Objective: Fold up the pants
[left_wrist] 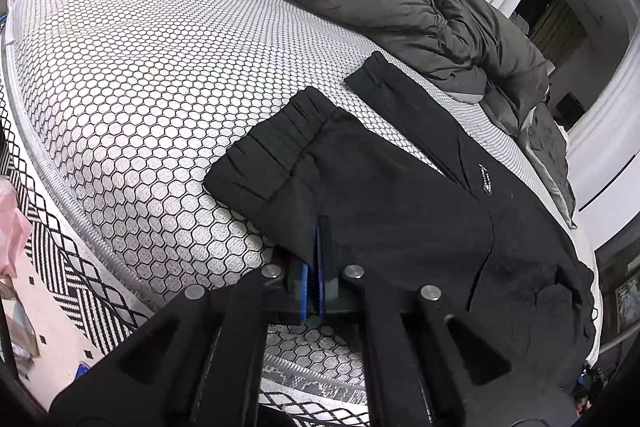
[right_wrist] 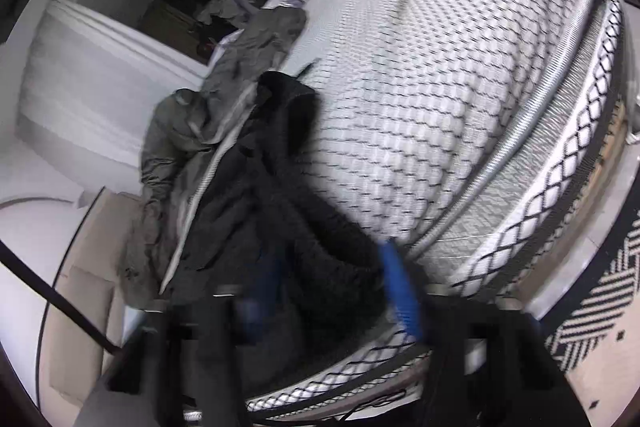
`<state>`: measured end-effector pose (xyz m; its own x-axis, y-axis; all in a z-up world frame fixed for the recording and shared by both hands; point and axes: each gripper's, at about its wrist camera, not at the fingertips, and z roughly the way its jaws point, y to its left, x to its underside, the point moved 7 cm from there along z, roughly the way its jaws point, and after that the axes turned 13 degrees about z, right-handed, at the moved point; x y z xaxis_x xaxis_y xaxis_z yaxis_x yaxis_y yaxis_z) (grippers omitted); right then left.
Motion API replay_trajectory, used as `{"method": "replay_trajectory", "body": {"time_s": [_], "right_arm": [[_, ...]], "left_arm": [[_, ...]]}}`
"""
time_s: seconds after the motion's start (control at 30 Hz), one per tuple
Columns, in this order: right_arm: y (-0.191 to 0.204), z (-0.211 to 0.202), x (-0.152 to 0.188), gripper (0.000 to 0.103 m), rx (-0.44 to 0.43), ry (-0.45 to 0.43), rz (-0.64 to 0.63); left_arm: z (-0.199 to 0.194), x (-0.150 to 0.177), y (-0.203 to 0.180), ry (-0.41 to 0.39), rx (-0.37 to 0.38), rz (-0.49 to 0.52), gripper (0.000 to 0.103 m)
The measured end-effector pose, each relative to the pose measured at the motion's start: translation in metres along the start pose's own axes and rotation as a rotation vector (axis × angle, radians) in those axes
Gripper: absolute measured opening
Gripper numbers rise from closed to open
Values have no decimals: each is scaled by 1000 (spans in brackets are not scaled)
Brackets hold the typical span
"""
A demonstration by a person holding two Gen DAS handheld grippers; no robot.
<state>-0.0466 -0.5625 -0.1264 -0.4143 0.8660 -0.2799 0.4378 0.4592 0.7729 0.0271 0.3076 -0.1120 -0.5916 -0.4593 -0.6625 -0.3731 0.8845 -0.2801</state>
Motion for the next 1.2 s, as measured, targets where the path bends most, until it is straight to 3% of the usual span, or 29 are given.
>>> {"method": "replay_trajectory", "body": {"time_s": [0.07, 0.2, 0.27, 0.37, 0.4, 0.43, 0.47, 0.5, 0.57, 0.6, 0.8, 0.83, 0.87, 0.93, 1.1, 1.2], "right_arm": [[8, -4, -3, 12, -13, -9, -30], [45, -46, -5, 11, -60, -99, -193], [36, -50, -4, 15, -33, -106, -194], [0, -36, 2, 16, 90, -50, -143], [-7, -34, 6, 16, 82, -30, -120], [-11, -35, 10, 23, 52, -11, -107], [-13, -38, 16, 39, 24, -4, -100], [-15, -40, 18, 46, 10, -5, -99], [-15, -44, 26, 51, -53, 0, -93], [-14, -42, 30, 51, -86, 17, -89], [-9, -4, 37, 51, -124, 90, -37], [-9, 1, 36, 47, -121, 87, -20], [-8, 5, 34, 28, -124, 82, -11], [-1, 1, 33, 20, -150, 47, -41], [3, -21, 31, 18, -147, -27, -104], [2, -16, 32, 18, -119, -13, -99]], "left_arm": [[-2, 1, -2, -3, 4, -3, 0], [-2, 3, -1, -4, 10, 8, 1], [-3, 6, 3, -14, 28, 2, 1], [-8, 10, 8, -22, 51, -8, 1], [-11, 11, 8, -21, 57, -7, 2], [-14, 13, 9, -19, 59, -4, 7], [-19, 15, 10, -17, 64, -1, 16], [-23, 17, 11, -20, 72, 2, 23], [-31, 22, 10, -30, 100, 0, 53], [-33, 25, 9, -27, 113, -2, 56], [-23, 35, 7, 12, 147, -27, 57], [-23, 36, 8, 10, 151, -40, 57], [-24, 37, 8, 10, 151, -49, 57], [-30, 38, 10, 3, 145, -53, 57], [-32, 41, 7, 5, 155, -35, 57], [-27, 38, -5, -8, 156, -10, 48]]}}
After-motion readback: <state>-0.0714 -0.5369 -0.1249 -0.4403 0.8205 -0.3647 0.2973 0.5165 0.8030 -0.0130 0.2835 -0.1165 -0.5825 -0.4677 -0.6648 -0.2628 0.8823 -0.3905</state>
